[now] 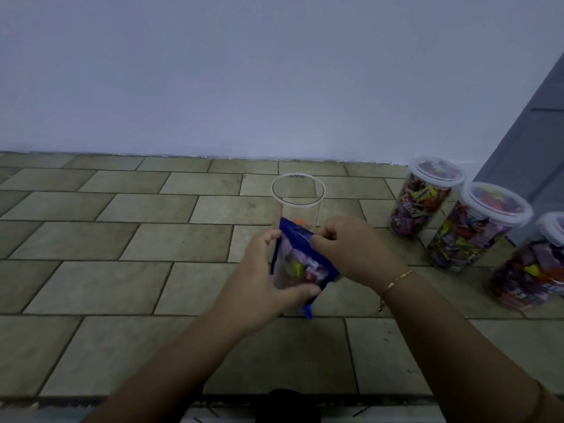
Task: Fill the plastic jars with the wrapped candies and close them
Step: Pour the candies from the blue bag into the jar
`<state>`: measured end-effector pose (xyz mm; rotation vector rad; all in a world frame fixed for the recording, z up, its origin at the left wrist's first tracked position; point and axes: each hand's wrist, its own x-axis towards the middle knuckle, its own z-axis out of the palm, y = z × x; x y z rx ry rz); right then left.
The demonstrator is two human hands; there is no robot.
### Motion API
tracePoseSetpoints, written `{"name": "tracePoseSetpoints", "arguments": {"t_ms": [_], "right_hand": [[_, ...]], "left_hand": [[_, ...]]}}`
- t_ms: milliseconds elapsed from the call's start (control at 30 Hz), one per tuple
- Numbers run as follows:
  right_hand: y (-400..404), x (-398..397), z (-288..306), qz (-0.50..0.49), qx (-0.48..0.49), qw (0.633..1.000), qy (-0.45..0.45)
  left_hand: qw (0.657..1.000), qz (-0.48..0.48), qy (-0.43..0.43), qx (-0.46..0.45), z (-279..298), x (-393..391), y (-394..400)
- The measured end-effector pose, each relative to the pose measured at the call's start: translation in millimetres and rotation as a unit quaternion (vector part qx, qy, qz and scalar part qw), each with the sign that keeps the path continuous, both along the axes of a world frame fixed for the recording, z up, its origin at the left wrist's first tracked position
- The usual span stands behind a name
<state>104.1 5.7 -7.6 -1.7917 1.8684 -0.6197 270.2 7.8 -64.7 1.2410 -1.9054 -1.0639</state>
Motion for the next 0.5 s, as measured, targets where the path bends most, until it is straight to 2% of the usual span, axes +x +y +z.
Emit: {"name": "tracePoseSetpoints", "arguments": {"t_ms": [33,100,300,500], "right_hand": [[0.6,2.5,-0.3,0.008,0.000,1.000,-0.011],[0.9,7.3,-1.6,0.015,0.010,0.999,-0.050],[4.4,9.8,-6.4,0.027,-0.009,1.000,0.000],[8.0,10.9,-3.9,0.084,0.023,0.996,0.002]], "left_hand": [[0.999,-0.004,0.005,0.033,-7.2,-5.2,2.3],[0.999,0.000,0.010,0.040,-19.5,-13.9,5.1],[0.996,0.059,-0.019,-0.070,-31.6,-19.7,-1.0],[0.989,0.087,-0.029,-0.118,-40.5,-16.1,-3.0]]}}
